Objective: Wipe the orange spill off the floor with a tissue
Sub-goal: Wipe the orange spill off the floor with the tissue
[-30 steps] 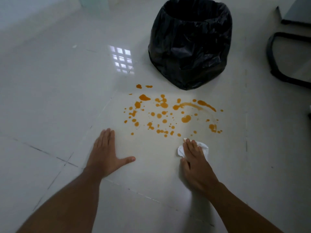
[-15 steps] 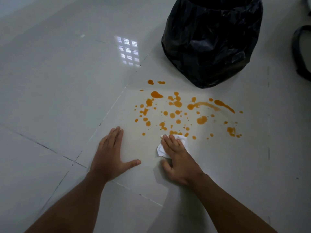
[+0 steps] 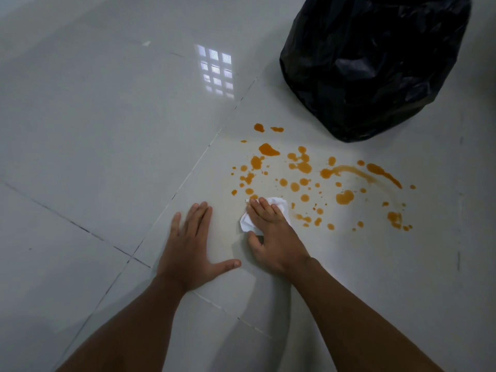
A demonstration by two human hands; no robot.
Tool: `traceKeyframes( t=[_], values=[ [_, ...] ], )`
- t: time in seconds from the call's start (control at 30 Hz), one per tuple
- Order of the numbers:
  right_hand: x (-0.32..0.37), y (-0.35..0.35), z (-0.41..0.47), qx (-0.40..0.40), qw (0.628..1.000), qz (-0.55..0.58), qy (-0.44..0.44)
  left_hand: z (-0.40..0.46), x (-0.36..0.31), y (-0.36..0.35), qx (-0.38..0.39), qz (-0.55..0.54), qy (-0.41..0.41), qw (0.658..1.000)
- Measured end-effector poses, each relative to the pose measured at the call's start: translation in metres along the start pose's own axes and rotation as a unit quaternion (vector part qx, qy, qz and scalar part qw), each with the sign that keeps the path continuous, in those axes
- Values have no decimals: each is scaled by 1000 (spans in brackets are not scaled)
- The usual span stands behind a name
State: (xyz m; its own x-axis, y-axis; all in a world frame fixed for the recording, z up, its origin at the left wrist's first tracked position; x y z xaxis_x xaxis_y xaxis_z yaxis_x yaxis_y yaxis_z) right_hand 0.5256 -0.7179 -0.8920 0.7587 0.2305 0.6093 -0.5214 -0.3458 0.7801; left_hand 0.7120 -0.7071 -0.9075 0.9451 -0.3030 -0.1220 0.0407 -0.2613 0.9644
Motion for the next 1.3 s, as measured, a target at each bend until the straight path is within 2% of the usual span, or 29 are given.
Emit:
traceKeyframes(
  t=[0.43,0.53,0.83,1.0,1.13,1.3],
  values=[
    [2,-1,3,36,998,48,25,0,0,-2,-6,-9,-5,1000],
    [1,-1,-11,34,998,31,31,-1,-2,0,-6,-11,-5,1000],
    [-25,8,-59,-39,999,16,-25,5,-9,-3,5,-17,34,999],
    [-48,24,-92,-67,996,-13,-64,6,0,1,-15,5,-8,1000],
    [-71,41,-122,-122,987,-28,-104,19,0,10,-29,-7,-4,1000],
    [-93,54,-129,-165,975,-36,-145,45,-3,19,12,11,36,999]
  ],
)
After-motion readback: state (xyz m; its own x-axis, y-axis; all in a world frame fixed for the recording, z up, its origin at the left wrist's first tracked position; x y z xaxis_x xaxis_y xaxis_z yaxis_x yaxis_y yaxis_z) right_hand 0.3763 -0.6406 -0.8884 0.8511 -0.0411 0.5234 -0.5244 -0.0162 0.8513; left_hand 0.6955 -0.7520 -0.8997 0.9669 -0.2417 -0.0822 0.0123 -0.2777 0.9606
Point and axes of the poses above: each hand's wrist, its own z-axis towards the middle knuckle, its own y-axis out of the back of the hand, x = y × z, the point moved 6 cm from there along z, towards the middle knuckle, and after that the axes turned 7 degrees about x, right-handed, at the moved point
